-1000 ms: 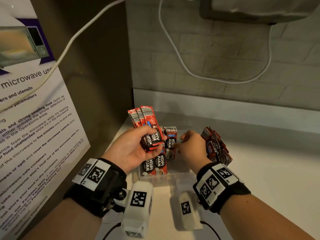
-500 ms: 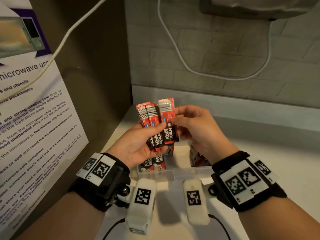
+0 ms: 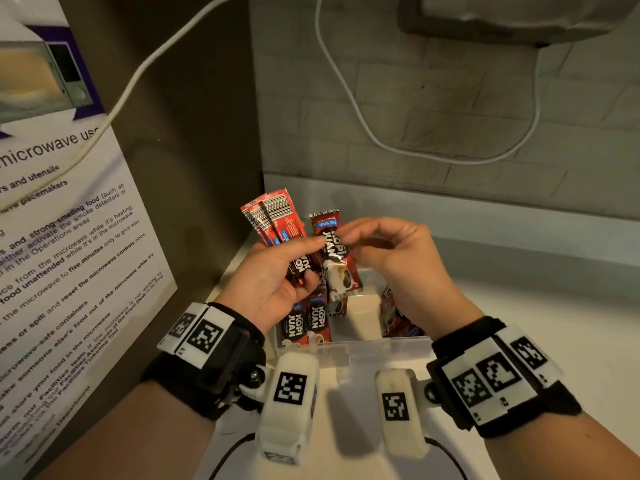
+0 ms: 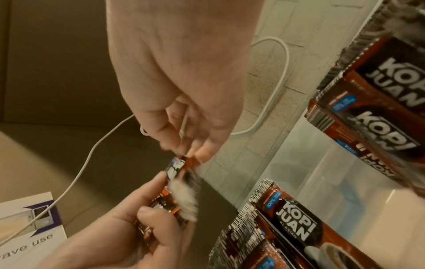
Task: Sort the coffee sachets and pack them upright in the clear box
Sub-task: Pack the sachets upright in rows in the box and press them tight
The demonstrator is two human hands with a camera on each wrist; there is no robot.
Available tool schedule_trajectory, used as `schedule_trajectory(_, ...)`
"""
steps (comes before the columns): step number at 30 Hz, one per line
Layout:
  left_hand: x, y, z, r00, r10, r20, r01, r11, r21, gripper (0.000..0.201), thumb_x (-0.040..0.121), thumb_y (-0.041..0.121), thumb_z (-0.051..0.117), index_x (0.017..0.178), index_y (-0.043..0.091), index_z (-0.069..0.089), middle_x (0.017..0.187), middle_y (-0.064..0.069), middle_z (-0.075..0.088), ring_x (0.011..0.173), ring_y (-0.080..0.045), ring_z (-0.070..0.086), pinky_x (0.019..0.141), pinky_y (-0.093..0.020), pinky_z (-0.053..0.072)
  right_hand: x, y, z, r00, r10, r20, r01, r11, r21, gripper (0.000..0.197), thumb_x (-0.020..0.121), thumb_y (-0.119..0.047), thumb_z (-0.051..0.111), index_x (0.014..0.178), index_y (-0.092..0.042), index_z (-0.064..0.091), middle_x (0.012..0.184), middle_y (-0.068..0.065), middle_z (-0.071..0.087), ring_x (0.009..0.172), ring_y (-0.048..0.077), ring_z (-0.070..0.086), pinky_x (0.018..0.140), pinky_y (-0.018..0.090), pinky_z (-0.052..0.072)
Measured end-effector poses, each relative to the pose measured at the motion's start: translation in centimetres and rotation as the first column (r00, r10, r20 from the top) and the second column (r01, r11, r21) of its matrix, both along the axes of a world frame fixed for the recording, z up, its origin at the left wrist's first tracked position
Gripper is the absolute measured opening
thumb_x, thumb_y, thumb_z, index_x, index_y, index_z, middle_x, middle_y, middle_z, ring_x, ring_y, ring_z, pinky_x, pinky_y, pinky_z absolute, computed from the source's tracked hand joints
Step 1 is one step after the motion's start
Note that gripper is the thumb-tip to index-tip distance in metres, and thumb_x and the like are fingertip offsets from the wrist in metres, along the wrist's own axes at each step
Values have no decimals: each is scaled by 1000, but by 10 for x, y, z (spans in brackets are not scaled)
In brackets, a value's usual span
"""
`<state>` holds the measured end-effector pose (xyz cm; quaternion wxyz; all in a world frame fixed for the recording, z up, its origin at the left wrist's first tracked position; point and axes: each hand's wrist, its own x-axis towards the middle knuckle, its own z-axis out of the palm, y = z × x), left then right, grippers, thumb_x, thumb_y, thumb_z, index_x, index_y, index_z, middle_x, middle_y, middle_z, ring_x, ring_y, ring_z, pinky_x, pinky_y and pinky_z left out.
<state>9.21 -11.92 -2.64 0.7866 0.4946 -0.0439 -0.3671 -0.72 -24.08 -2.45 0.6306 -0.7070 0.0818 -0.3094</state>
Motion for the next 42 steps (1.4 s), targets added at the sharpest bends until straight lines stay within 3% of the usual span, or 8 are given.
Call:
schedule_trajectory(4, 0, -3, -1, 998, 53, 16, -53, 998, 18, 33, 75, -1, 74, 102, 13, 61, 94, -9, 68, 73, -18, 64, 42, -18, 43, 1, 0, 3, 980, -137, -144, 135, 991, -24, 26, 78, 4, 70, 95, -16, 67, 81, 1, 60, 67, 6, 56, 57, 14, 44)
schedule_trajectory(8, -4, -6, -2, 998, 50, 45, -52, 997, 50, 31, 76, 3, 75, 100, 15, 61, 93, -7, 68, 74, -18, 65, 43, -20, 45, 4, -2, 0, 950, -94, -297, 83, 995, -50, 11, 80, 4, 70, 77, -6, 66, 56, 3, 58, 39, 3, 46, 40, 15, 36)
schedule_trajectory(14, 9, -1, 0, 996, 91, -9, -91, 996, 1, 18, 79, 13, 74, 90, 20, 61, 86, -1, 65, 77, -16, 66, 44, -20, 45, 7, -25, -18, 860, -257, -440, 281, 960, -12, 17, 85, 5, 64, 72, -6, 61, 71, 11, 67, 59, 16, 65, 49, 21, 49)
schedule_trajectory(17, 13, 0, 2, 990, 114, -80, -116, 993, -18, 10, 85, 16, 69, 87, 15, 59, 81, -2, 60, 75, -17, 65, 44, -18, 45, 15, -25, -34, 803, -292, -519, 314, 948, -46, 23, 84, 4, 64, 67, -10, 60, 78, 15, 69, 71, 25, 70, 63, 33, 58)
schedule_trajectory(19, 13, 1, 3, 989, 102, -105, -107, 994, -37, 4, 88, 15, 62, 91, 14, 59, 83, -3, 58, 77, -18, 64, 46, -20, 46, 22, -24, -43, 768, -279, -576, 304, 951, -56, 18, 84, 4, 64, 70, -7, 62, 82, 17, 70, 77, 28, 71, 72, 40, 60)
schedule_trajectory(25, 13, 0, -1, 995, 53, -90, -59, 996, -68, 16, 91, 8, 50, 102, 15, 59, 91, -6, 57, 78, -21, 64, 49, -23, 48, 32, -24, -67, 711, -277, -646, 321, 946, -52, 25, 82, 3, 67, 62, -9, 58, 81, 19, 70, 79, 32, 71, 75, 48, 59)
schedule_trajectory(38, 9, -3, -9, 996, -30, -78, 23, 996, -92, 19, 89, 9, 50, 104, 14, 60, 89, -7, 61, 78, -22, 67, 54, -28, 53, 36, -23, -81, 714, -360, -600, 349, 927, -140, 26, 79, -3, 72, 61, -14, 57, 77, 12, 69, 78, 29, 69, 77, 46, 58)
schedule_trajectory(42, 7, -5, -10, 997, -34, -67, 30, 997, -67, 18, 92, 7, 51, 105, 13, 62, 90, -8, 63, 82, -24, 69, 52, -28, 55, 33, -20, -76, 700, -396, -594, 311, 918, -246, 26, 78, -5, 73, 62, -15, 54, 71, 7, 65, 74, 27, 67, 72, 37, 58)
